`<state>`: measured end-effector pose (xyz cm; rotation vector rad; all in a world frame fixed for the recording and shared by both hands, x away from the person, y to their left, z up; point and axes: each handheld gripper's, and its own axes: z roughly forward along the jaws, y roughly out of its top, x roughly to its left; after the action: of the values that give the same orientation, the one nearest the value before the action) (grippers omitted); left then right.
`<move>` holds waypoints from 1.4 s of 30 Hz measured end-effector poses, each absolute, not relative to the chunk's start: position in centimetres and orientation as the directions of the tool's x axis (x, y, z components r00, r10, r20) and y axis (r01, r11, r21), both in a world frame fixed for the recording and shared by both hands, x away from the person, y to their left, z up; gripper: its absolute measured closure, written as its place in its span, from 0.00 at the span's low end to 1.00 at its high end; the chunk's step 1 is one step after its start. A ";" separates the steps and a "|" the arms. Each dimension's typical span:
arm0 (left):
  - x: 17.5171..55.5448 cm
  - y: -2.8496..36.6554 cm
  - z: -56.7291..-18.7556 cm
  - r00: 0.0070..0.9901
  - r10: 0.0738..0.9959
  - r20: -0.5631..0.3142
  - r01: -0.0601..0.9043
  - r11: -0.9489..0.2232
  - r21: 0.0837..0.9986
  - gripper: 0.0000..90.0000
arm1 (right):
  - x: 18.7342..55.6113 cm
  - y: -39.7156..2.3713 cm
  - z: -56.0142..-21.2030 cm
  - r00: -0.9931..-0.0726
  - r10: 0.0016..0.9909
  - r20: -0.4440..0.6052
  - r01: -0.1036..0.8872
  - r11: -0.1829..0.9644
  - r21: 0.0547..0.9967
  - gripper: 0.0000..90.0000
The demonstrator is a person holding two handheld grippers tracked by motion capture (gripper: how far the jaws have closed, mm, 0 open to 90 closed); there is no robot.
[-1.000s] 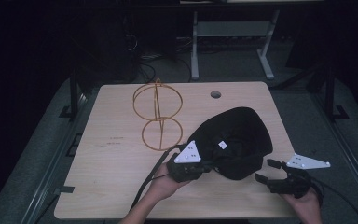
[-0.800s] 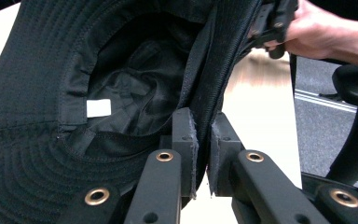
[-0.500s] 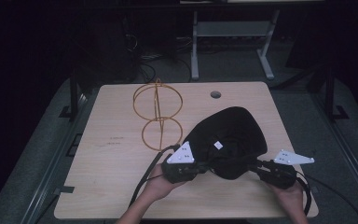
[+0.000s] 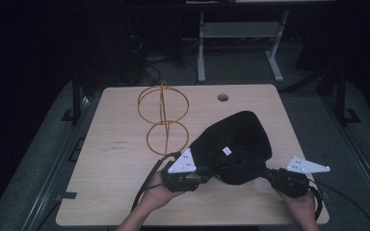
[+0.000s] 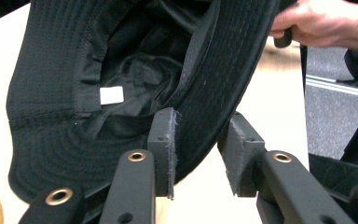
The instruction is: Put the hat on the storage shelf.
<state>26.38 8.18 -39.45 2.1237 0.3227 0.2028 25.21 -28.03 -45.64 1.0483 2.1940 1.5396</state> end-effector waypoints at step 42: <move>25.4 15.9 -41.6 0.925 0.378 0.033 0.206 -0.573 0.793 0.62 | 26.2 -30.1 -37.8 -0.685 0.640 0.348 0.444 -0.013 0.896 0.94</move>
<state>25.42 15.92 -41.61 2.1980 0.4134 0.2484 26.20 -30.05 -37.80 1.1602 2.0832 1.7815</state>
